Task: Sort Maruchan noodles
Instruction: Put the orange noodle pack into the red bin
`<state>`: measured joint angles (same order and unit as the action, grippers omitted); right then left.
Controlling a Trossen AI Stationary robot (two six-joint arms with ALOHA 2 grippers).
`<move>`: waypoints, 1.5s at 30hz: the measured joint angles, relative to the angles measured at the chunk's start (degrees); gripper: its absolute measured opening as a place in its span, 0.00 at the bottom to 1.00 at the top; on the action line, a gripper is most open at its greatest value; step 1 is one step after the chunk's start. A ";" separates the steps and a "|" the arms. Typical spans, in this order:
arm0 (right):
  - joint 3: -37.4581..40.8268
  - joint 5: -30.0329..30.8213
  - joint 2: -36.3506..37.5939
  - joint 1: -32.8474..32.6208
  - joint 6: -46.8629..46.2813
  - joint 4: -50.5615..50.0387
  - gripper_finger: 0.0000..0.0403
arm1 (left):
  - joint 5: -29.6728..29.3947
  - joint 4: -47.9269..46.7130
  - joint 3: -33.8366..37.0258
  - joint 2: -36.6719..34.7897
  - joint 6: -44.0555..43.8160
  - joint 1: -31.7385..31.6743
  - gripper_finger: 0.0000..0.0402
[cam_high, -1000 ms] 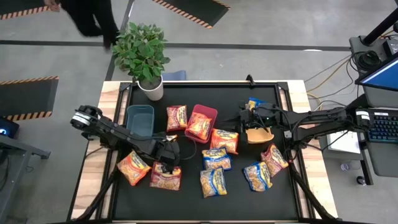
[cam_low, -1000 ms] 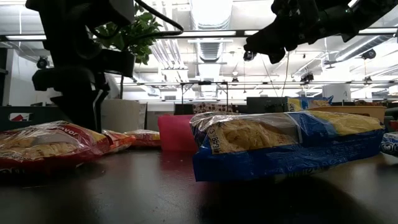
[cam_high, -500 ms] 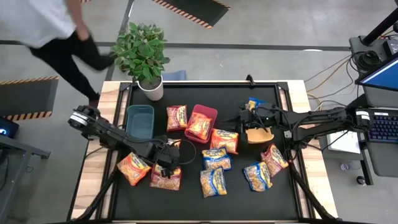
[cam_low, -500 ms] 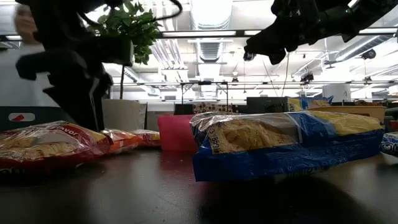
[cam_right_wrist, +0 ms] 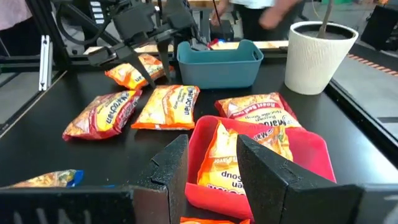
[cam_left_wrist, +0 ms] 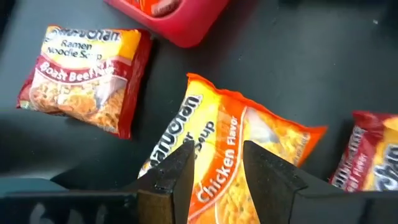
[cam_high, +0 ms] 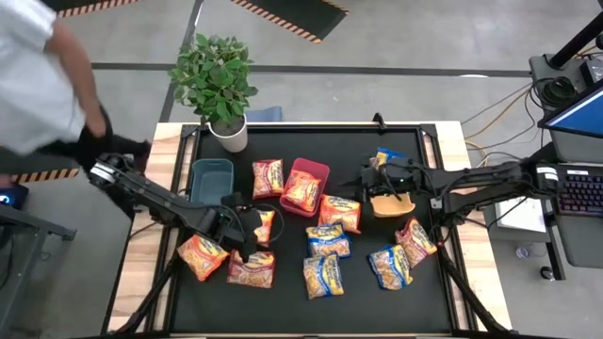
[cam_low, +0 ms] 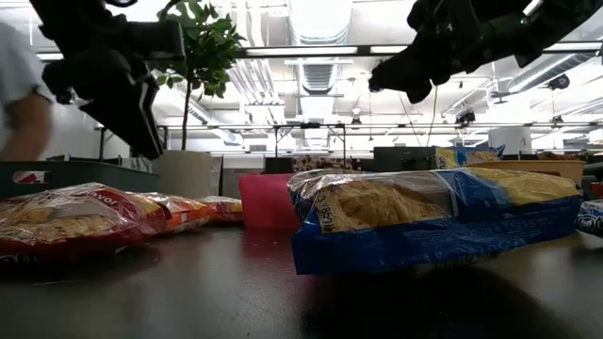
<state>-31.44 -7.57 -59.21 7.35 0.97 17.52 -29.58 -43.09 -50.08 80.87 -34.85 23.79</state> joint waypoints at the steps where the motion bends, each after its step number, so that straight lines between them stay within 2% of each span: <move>1: 0.00 0.00 -0.36 0.00 -0.02 0.02 0.31 | -0.17 0.91 0.66 0.23 -0.02 0.00 0.29; 10: 0.00 0.02 -3.67 0.00 -0.39 1.34 0.31 | -0.29 7.34 3.89 4.30 -1.77 0.11 0.24; 23: 0.00 0.02 -3.81 0.00 -0.78 2.14 0.31 | 2.49 20.59 4.47 7.36 -0.51 0.34 0.19; 28: 0.00 0.02 -3.81 0.00 -1.14 2.14 0.31 | 2.34 16.48 3.61 5.75 1.27 0.55 0.18; 33: 0.00 0.02 -3.81 0.00 -1.11 2.23 0.31 | 0.73 9.77 4.34 5.52 -0.84 0.52 0.17; 40: 0.00 0.02 -3.81 0.00 -1.01 2.43 0.31 | 0.27 13.15 6.38 6.08 -2.76 0.54 0.17; 45: 0.00 0.02 -3.81 0.00 -1.01 2.51 0.31 | 0.39 22.97 6.46 6.20 1.37 0.52 0.17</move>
<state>-31.44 -7.55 -63.02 7.35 -0.03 20.03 -29.19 -20.12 -43.62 87.07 -33.48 24.32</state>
